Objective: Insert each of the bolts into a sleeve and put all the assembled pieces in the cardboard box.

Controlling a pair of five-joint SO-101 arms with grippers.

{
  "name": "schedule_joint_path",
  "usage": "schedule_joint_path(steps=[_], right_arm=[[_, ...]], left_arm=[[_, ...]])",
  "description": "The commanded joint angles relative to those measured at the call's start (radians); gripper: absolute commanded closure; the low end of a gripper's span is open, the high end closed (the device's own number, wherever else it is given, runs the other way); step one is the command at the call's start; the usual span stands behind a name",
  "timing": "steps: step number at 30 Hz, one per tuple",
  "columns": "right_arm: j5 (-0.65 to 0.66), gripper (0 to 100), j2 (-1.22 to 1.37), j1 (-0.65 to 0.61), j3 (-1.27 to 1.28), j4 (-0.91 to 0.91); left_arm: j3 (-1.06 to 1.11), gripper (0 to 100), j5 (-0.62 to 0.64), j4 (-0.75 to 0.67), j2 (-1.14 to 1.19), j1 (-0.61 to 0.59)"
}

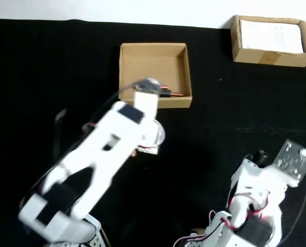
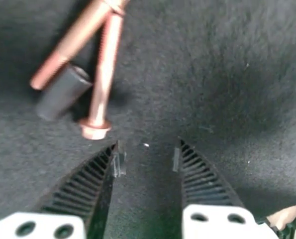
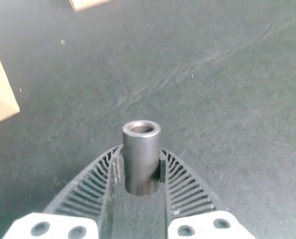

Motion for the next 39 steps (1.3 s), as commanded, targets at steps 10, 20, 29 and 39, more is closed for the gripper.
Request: schedule_joint_path(steps=[10,20,29,39], right_arm=[[0.009,99.1,-0.067,0.004,-0.001,-0.022],[0.009,99.1,-0.067,-0.050,0.005,-0.021],[0.009,99.1,-0.067,-0.077,0.008,-0.018],[0.009,99.1,-0.067,-0.073,0.008,-0.016]], left_arm=[[-0.041,99,0.009,0.000,0.173,-0.033],[-0.039,99,0.051,-0.144,0.229,-0.308],[-0.047,99,0.055,-0.437,0.245,-0.389],[-0.044,99,0.060,-0.391,0.145,-0.297]])
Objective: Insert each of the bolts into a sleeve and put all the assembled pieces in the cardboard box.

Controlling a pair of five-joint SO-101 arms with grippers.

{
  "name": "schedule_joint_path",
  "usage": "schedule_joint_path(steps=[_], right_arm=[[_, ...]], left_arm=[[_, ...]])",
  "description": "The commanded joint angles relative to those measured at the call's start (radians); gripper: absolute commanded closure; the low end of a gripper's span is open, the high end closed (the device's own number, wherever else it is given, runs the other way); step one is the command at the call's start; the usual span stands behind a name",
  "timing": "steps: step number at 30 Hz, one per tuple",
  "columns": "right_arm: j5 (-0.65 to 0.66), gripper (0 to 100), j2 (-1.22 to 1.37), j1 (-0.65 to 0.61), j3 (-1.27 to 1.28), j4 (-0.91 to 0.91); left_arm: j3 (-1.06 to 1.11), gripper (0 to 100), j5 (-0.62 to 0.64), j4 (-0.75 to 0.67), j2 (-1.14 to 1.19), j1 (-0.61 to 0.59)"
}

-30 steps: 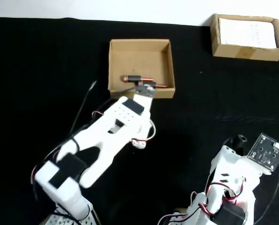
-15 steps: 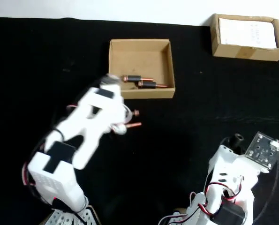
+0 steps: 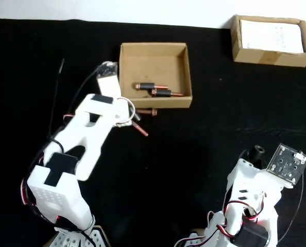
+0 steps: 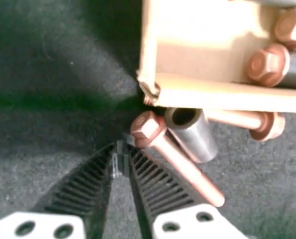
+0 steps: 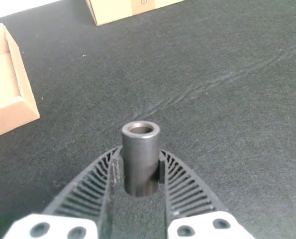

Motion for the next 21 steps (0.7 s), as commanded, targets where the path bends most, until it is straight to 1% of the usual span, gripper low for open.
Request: schedule_joint_path(steps=[1,3,4,8,10,12,18,21], right_arm=[[0.009,99.1,-0.010,-0.007,-0.002,-0.016],[0.009,99.1,-0.010,-0.008,-0.001,-0.016],[0.009,99.1,-0.010,-0.010,-0.001,-0.016],[0.011,99.1,-0.010,-0.012,-0.001,-0.018],[0.038,99.1,-0.010,-0.012,-0.001,-0.018],[0.048,99.1,-0.010,-0.008,-0.001,-0.021],[0.049,99.1,-0.010,-0.012,-0.001,-0.021],[0.049,99.1,-0.010,-0.012,0.005,-0.021]], left_arm=[[-0.033,99,0.017,0.068,-0.119,0.064],[-0.033,98,0.064,0.097,-0.182,0.090],[-0.033,95,0.081,0.115,-0.211,0.105],[-0.024,80,0.137,0.149,-0.292,0.143],[-0.022,76,0.160,0.147,-0.300,0.142],[-0.022,76,0.166,0.146,-0.300,0.139],[0.039,81,0.166,0.158,-0.309,0.139],[0.050,82,0.167,0.232,-0.312,0.139]])
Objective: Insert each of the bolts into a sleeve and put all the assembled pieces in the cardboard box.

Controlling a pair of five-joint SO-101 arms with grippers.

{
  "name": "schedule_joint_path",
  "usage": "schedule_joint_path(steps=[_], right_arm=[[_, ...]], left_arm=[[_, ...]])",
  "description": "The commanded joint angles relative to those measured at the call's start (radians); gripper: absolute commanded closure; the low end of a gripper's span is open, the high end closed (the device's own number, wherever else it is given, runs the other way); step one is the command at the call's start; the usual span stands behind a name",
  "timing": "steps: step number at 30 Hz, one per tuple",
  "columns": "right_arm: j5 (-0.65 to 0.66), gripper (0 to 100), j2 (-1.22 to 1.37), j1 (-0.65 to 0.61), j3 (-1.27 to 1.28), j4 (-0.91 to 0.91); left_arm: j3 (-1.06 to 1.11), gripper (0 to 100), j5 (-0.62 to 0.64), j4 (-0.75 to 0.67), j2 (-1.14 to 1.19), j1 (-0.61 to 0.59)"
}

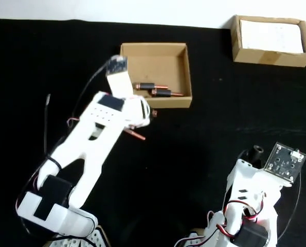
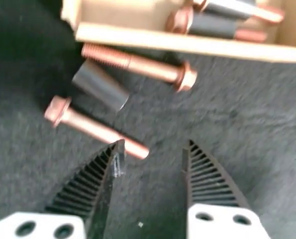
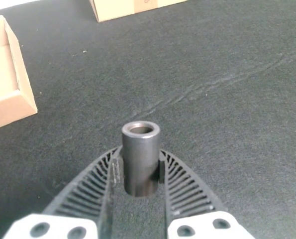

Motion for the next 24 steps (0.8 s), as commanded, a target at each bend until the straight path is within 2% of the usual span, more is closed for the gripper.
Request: schedule_joint_path(steps=[1,7,18,24], right_arm=[[0.009,99.1,-0.010,-0.010,0.008,-0.022],[0.011,99.1,-0.010,-0.010,0.016,-0.030],[0.011,99.1,-0.010,-0.012,0.065,-0.093],[0.011,99.1,-0.010,-0.028,0.067,-0.093]], left_arm=[[0.001,82,0.012,0.086,-0.054,0.010],[0.016,82,0.012,0.138,-0.042,-0.022],[0.214,82,0.006,-0.150,-0.041,-0.067],[0.254,83,0.006,-0.295,0.010,-0.094]])
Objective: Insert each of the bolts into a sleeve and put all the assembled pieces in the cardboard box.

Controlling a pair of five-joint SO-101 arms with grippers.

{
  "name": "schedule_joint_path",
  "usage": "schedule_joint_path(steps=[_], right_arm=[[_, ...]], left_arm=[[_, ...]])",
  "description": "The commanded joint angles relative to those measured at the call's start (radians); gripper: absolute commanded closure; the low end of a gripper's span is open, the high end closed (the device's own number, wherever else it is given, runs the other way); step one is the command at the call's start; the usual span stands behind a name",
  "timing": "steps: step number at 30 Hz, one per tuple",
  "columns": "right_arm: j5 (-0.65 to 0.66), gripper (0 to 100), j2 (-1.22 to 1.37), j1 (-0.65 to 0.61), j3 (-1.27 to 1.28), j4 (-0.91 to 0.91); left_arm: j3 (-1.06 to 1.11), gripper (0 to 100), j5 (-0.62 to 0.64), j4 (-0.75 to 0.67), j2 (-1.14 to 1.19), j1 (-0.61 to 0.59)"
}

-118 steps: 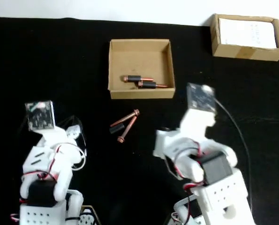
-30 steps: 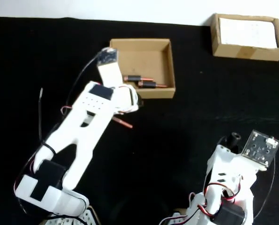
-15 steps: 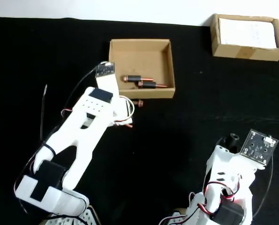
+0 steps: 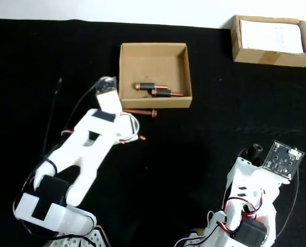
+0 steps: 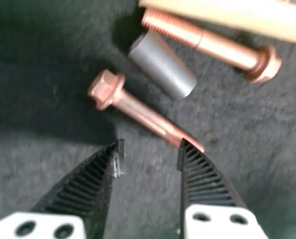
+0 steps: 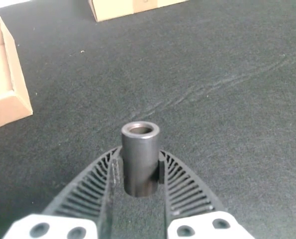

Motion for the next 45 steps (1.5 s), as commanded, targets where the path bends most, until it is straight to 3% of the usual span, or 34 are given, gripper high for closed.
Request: schedule_joint_path(steps=[1,12,16,24,27,35,41,45], right_arm=[[0.008,99.1,-0.010,-0.028,0.001,-0.022],[0.008,99.1,-0.008,-0.058,-0.001,-0.024],[0.008,99.1,-0.008,-0.058,-0.002,-0.024],[0.009,99.1,-0.008,-0.059,-0.008,-0.071],[0.009,99.1,-0.008,-0.064,-0.012,-0.131],[0.000,99.1,-0.010,-0.219,-0.147,-0.182],[0.000,99.1,-0.012,-0.302,-0.277,0.005],[0.000,99.1,-0.012,-0.352,-0.305,0.139]], left_arm=[[-0.001,83,0.000,-0.069,0.025,-0.028],[-0.038,83,0.000,-0.083,0.061,-0.039],[-0.038,99,-0.002,-0.083,0.061,-0.054],[-0.039,99,-0.006,-0.081,0.050,-0.084],[-0.061,99,-0.072,-0.081,0.028,-0.081],[-0.067,99,-0.104,-0.087,-0.315,-0.056],[-0.050,99,-0.336,-0.068,-0.596,0.048],[-0.007,99,-0.391,-0.048,-0.768,0.104]])
